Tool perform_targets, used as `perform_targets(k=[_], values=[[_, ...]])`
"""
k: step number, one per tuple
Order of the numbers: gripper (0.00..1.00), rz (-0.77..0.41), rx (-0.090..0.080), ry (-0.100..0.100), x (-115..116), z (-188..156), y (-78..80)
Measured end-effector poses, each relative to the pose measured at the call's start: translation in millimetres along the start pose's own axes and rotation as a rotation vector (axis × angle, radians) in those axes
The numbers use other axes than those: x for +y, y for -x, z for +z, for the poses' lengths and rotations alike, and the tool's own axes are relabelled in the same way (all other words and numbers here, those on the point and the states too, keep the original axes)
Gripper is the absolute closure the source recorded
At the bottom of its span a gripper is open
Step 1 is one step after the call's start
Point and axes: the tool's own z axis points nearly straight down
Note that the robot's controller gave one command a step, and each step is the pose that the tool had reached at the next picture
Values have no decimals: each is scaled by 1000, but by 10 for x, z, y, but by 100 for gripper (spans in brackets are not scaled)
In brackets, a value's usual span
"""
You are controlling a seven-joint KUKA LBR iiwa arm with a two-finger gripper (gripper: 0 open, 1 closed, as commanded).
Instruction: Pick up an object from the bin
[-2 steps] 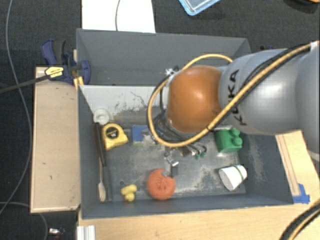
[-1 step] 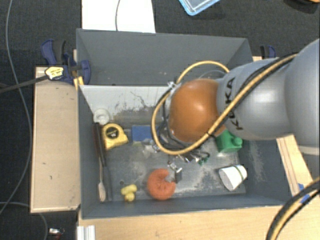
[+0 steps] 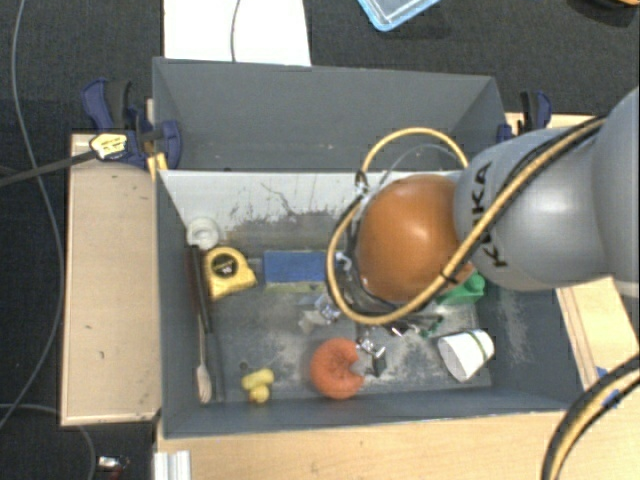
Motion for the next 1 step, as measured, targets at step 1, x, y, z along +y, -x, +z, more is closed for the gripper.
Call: perform_targets(k=[1], values=[[0, 62, -3, 0, -16, 16, 4]])
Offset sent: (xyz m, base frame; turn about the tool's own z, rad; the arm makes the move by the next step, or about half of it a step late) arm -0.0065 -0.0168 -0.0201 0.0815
